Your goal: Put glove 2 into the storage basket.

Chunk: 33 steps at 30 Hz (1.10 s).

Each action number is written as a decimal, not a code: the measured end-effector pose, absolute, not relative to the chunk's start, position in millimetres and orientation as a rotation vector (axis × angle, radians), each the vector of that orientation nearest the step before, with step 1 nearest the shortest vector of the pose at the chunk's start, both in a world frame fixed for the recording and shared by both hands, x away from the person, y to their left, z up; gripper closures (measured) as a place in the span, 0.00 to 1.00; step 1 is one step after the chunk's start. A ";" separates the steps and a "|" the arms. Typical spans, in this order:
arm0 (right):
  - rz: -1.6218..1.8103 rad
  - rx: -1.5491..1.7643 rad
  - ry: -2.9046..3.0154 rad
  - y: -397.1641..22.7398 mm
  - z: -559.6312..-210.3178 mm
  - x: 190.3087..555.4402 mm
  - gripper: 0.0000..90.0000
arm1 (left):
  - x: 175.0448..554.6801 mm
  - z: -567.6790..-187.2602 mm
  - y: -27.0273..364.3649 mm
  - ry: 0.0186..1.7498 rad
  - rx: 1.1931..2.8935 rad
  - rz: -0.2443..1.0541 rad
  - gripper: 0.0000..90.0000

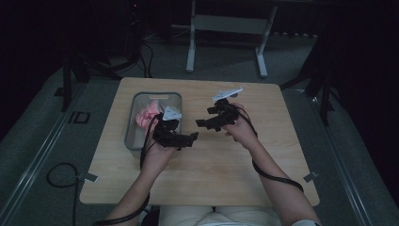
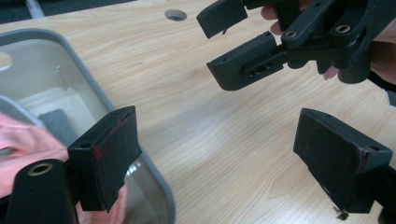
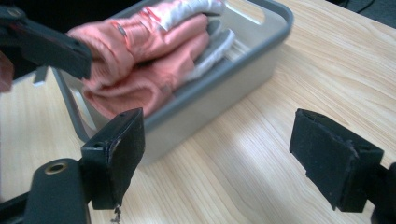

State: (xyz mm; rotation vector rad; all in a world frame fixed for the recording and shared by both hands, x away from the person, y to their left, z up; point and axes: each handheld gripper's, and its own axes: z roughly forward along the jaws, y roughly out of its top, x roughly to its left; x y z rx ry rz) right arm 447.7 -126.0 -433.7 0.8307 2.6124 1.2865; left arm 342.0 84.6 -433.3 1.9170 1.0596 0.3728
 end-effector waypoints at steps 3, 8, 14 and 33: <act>1.277 0.835 2.606 -135.1 -436.7 445.3 0.20 | 340.5 -436.3 78.2 1.035 1.930 0.339 0.06; 1.281 0.828 2.598 -146.6 -444.2 440.5 0.19 | 335.6 -446.2 63.5 0.976 2.006 0.333 0.02; 1.262 0.816 2.613 -156.7 -459.5 435.5 0.18 | 330.4 -458.8 50.5 0.927 2.043 0.302 0.01; 1.202 0.816 2.632 -179.0 -515.9 420.8 0.17 | 319.1 -506.9 32.2 0.776 2.112 0.305 0.01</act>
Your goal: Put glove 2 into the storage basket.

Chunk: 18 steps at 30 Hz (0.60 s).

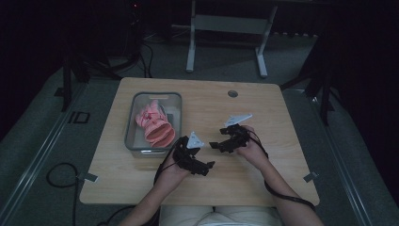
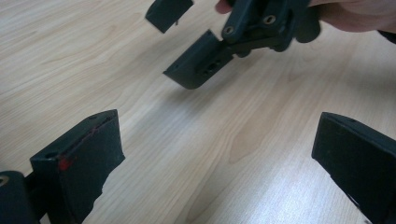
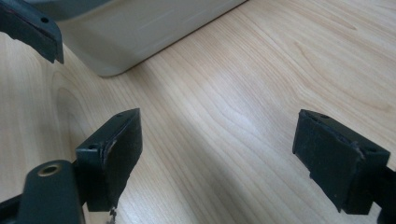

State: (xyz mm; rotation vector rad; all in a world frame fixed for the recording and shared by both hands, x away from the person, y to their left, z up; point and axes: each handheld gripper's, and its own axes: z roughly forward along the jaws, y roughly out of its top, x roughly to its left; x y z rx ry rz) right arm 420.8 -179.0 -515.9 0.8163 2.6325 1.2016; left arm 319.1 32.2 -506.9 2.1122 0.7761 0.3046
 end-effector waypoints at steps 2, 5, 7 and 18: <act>1.200 0.818 2.629 -179.8 -518.1 419.9 0.17 | 318.7 -512.1 31.4 0.768 2.119 0.296 0.01; 1.203 0.806 2.620 -183.6 -523.8 417.1 0.17 | 316.7 -523.2 30.0 0.766 2.137 0.290 0.01; 1.204 0.815 2.615 -186.0 -526.2 416.0 0.17 | 316.0 -527.9 30.0 0.770 2.149 0.288 0.01; 1.157 0.869 2.564 -199.4 -543.1 414.7 0.16 | 316.5 -544.9 38.1 0.797 2.150 0.315 0.01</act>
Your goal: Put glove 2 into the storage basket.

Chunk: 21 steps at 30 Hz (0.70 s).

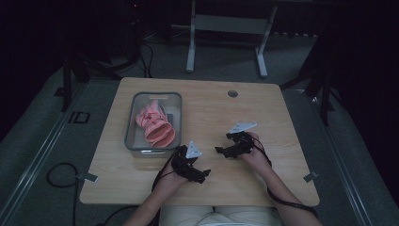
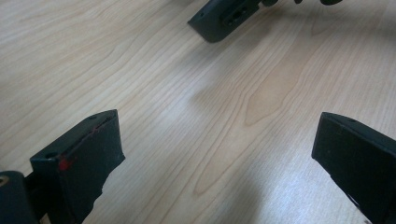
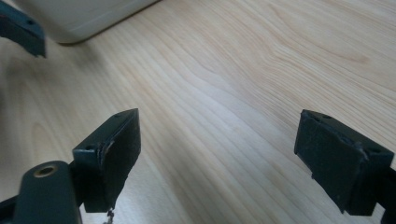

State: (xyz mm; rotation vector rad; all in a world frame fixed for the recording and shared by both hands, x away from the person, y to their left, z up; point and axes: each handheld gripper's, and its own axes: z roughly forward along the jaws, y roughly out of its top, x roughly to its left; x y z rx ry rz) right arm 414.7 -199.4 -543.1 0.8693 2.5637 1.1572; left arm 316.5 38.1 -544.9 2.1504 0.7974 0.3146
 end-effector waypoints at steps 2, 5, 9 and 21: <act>1.159 0.884 2.540 -202.8 -545.5 414.9 0.16 | 315.6 -546.4 39.2 0.804 2.143 0.314 0.01; 1.161 0.912 2.517 -207.9 -548.1 415.7 0.16 | 314.2 -548.9 39.6 0.799 2.147 0.337 0.01; 1.179 0.947 2.481 -212.5 -549.8 414.8 0.16 | 313.1 -553.0 40.3 0.803 2.138 0.324 0.01; 1.134 0.959 2.462 -223.1 -556.9 416.9 0.16 | 307.4 -558.1 37.2 0.766 2.154 0.322 0.01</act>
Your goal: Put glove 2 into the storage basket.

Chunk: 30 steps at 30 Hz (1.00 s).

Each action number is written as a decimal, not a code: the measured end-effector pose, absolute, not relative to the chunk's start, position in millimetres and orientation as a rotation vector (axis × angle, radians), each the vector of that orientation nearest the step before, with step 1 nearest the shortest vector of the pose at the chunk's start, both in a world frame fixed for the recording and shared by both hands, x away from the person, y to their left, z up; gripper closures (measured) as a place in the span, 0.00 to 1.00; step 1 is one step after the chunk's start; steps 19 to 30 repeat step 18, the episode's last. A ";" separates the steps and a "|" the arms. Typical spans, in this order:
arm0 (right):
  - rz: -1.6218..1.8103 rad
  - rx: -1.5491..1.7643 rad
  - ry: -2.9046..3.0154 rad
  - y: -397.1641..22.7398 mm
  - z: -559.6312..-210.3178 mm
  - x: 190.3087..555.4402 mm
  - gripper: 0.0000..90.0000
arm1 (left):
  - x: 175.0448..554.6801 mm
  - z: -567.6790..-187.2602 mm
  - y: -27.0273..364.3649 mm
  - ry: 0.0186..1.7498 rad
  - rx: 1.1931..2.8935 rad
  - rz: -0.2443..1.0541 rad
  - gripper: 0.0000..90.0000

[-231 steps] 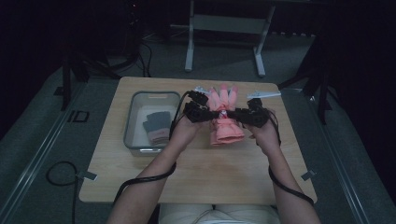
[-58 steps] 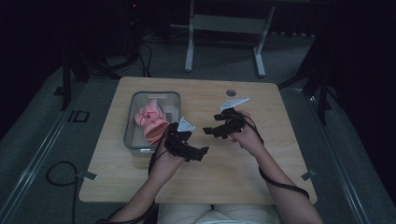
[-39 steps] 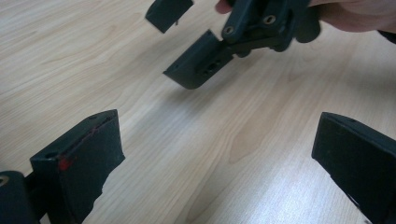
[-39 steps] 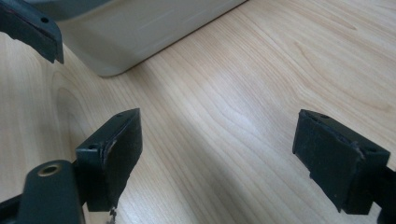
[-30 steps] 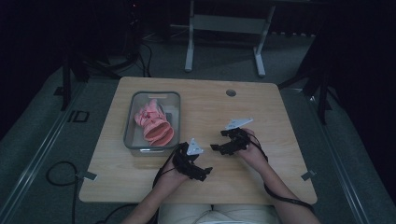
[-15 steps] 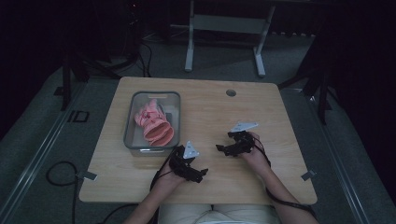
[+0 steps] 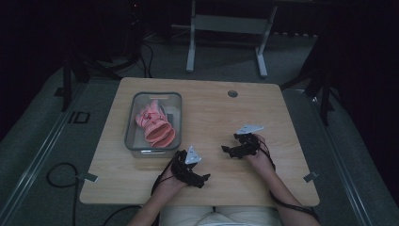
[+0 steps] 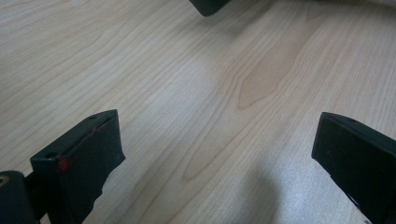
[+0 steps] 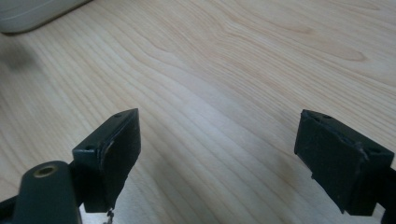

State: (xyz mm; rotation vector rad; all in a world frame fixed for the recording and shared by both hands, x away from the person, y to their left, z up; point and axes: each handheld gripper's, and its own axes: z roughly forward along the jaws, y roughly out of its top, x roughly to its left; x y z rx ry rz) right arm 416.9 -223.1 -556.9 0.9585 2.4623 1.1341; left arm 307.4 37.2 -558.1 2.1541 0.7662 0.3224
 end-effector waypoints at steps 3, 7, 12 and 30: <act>1.152 0.979 2.445 -227.1 -558.0 417.8 0.16 | 305.7 -557.1 37.2 0.759 2.152 0.332 0.01; 1.162 0.998 2.422 -230.2 -559.6 418.6 0.16 | 304.6 -557.8 37.4 0.755 2.151 0.335 0.01; 1.152 0.995 2.421 -230.7 -561.3 419.1 0.16 | 303.8 -557.0 37.1 0.750 2.149 0.328 0.01; 1.163 0.998 2.415 -231.9 -561.0 419.6 0.16 | 303.1 -557.3 37.0 0.747 2.153 0.327 0.01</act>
